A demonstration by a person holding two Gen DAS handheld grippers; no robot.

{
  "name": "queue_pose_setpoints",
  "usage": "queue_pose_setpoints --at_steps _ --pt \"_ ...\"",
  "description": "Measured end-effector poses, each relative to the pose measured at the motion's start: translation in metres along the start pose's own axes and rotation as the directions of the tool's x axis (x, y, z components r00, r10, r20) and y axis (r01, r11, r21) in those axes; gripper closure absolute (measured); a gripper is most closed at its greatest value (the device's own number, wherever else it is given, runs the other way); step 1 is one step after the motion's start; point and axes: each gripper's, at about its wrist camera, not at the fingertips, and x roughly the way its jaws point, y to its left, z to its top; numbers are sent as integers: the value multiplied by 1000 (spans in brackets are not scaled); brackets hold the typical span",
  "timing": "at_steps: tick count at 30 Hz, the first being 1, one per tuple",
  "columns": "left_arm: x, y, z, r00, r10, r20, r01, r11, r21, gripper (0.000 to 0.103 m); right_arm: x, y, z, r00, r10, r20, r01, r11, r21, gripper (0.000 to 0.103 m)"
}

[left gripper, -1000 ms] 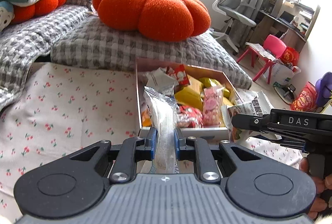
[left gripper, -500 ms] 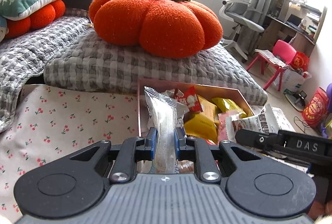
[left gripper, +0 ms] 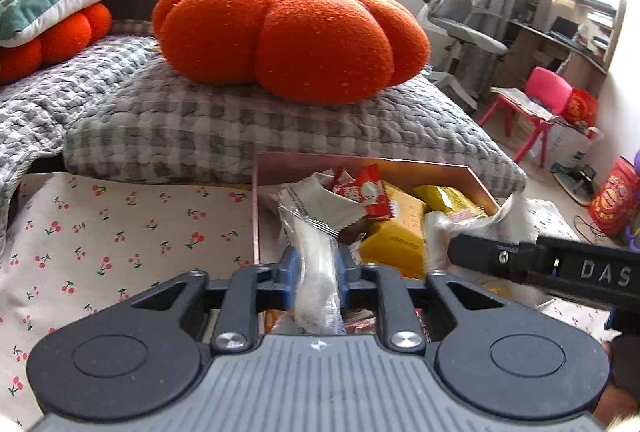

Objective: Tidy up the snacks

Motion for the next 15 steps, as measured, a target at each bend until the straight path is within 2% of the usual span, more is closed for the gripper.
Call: queue_pose_setpoints --at_steps 1,3,10,15 --pt "-1 0 0 1000 0 0 0 1000 2 73 -2 0 1 1000 7 10 -7 1000 1 37" --pt "-3 1 1 1000 4 1 -4 1000 4 68 -6 2 3 999 12 30 -12 1000 -2 33" --pt "-15 0 0 1000 3 -3 -3 1000 3 37 -21 3 7 999 -9 53 10 1000 -19 25" --pt "-28 -1 -3 1000 25 -14 -24 1000 14 22 -36 -3 4 998 -39 47 40 999 -20 19"
